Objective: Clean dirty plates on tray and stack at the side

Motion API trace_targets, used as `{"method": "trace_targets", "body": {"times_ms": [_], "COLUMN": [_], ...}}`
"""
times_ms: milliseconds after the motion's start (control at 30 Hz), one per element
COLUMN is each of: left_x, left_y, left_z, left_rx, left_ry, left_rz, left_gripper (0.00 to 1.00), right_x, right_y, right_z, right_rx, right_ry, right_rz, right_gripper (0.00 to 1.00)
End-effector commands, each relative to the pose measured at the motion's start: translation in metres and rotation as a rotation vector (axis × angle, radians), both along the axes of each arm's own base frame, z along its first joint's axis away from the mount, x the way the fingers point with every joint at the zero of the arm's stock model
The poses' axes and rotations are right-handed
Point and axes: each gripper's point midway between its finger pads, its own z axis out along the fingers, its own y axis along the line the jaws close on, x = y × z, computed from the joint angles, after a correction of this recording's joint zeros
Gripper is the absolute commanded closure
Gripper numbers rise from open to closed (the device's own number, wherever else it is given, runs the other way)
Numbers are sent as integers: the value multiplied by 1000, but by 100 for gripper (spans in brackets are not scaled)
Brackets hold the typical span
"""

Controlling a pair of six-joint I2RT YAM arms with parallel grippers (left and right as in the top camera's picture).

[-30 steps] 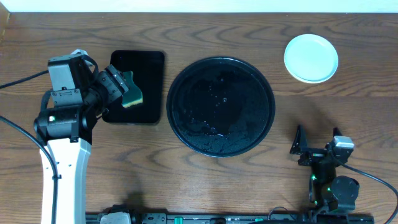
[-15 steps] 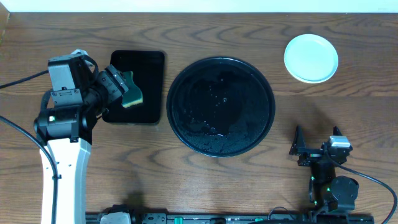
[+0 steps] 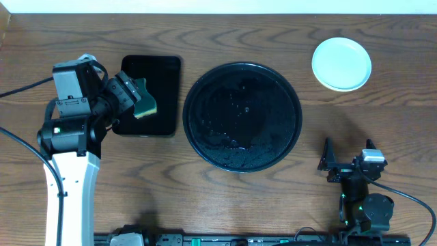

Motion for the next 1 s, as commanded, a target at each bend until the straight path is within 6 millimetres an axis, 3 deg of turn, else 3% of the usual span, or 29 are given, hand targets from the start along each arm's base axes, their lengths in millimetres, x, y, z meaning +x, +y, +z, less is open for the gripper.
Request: {"method": "trace_targets", "body": {"times_ms": [0,167,500,700,967], "left_x": [-4,-10,-20,-33,-52], "left_y": [-1,-3,-37,-42,-42], "left_z": [1,-9,-74,-109,-122], "left_rx": [10,89,291,362,434], "left_ry": [11,49,117,-43,-338], "left_rz": [-15,-113,-474,-498,-439], "left_gripper": [18,18,18,18,18], "right_x": [0,0,0,0,0], "right_y": [0,0,0,0,0], "right_z": [0,0,0,0,0], "right_rx": [-16,-16,-16,-16,-16], "right_ry": [-3,-3,-3,-3,-3], "right_rz": [-3,-3,-3,-3,-3], "right_gripper": [1,1,1,1,1]}}
